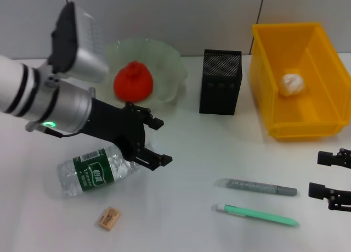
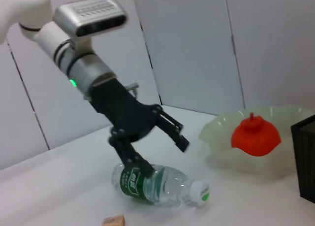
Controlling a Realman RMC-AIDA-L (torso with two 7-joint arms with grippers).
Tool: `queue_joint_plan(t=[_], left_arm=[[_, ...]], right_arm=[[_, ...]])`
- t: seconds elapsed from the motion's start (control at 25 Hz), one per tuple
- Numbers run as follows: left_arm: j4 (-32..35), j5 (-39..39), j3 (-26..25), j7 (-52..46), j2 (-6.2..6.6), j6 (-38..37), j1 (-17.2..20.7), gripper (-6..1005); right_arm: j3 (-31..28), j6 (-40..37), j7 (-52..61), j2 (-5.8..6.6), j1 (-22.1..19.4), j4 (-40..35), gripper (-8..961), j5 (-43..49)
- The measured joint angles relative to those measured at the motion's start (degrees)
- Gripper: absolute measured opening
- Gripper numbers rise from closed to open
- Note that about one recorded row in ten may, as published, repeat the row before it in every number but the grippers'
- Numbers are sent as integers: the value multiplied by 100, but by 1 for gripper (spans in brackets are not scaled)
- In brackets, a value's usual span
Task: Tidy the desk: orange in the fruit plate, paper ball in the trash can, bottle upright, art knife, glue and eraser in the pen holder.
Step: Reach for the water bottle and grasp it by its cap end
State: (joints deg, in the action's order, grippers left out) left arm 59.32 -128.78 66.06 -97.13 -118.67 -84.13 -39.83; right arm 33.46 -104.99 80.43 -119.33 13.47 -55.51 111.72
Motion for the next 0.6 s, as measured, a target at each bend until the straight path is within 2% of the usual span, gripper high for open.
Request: queue_joint_plan(t=[0.24, 0.4, 0.44, 0.52, 0.56, 0.6], left_arm=[[91, -373, 987, -753, -19, 731, -64, 798], [145, -447, 1227, -929, -25, 901, -68, 786], [172, -600, 1481, -1154, -35, 1115, -68, 783], [172, -600, 1481, -1154, -35, 1115, -68, 777], [172, -867, 1900, -1504, -42, 1454, -69, 774], [164, -955, 2054, -1644, -42, 1615, -66, 771]], right_arm=[[3, -6, -12, 10, 78, 144, 820, -2], [-1, -4, -34, 12, 108, 172, 820, -2], [-8, -4, -49, 11, 117, 180, 820, -3], [-24, -6, -75, 6, 125, 203, 820, -2], [-28, -6, -87, 4, 130, 224, 820, -2], [-27, -3, -110, 4, 140, 268, 820, -2]])
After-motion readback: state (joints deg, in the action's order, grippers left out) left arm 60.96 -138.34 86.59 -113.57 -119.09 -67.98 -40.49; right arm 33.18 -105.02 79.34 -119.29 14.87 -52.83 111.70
